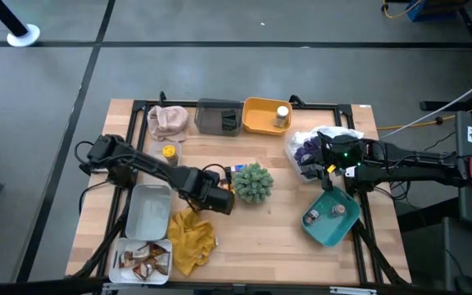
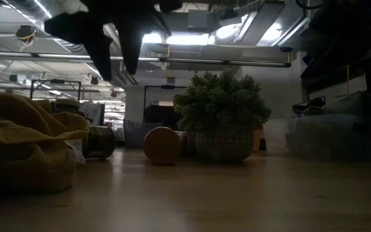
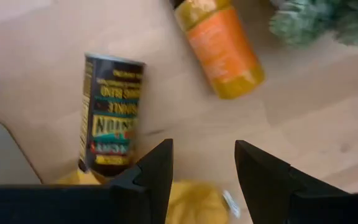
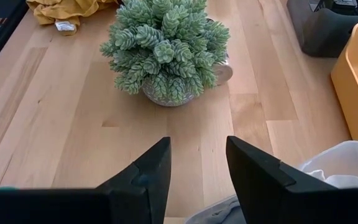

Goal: Sort spices by type
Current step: Put the black spice bottle into the top white bin

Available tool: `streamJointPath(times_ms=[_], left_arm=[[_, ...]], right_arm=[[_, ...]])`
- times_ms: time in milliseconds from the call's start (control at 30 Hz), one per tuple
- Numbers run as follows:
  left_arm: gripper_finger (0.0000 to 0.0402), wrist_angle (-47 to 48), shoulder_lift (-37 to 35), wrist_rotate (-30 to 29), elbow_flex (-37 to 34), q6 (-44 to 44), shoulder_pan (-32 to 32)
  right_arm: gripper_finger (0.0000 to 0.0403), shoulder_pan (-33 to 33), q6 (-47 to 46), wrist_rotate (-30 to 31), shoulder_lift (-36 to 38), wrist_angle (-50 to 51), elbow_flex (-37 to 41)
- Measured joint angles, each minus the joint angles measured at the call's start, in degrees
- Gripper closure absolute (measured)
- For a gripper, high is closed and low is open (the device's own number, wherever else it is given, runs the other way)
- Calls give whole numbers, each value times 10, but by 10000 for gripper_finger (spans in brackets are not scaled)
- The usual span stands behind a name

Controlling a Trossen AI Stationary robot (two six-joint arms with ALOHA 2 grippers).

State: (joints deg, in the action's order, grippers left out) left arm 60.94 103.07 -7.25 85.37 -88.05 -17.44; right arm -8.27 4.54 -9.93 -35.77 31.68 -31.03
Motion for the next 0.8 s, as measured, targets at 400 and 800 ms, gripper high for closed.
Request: streamJointPath(times_ms=[400,800], left_arm=[[246,-126,1,60,-64,-3,41],[246,-192,1,37,-100,16,81]], right_arm=[[249,0,-5,0,0,2,0],[249,0,-12,0,0,4,0]])
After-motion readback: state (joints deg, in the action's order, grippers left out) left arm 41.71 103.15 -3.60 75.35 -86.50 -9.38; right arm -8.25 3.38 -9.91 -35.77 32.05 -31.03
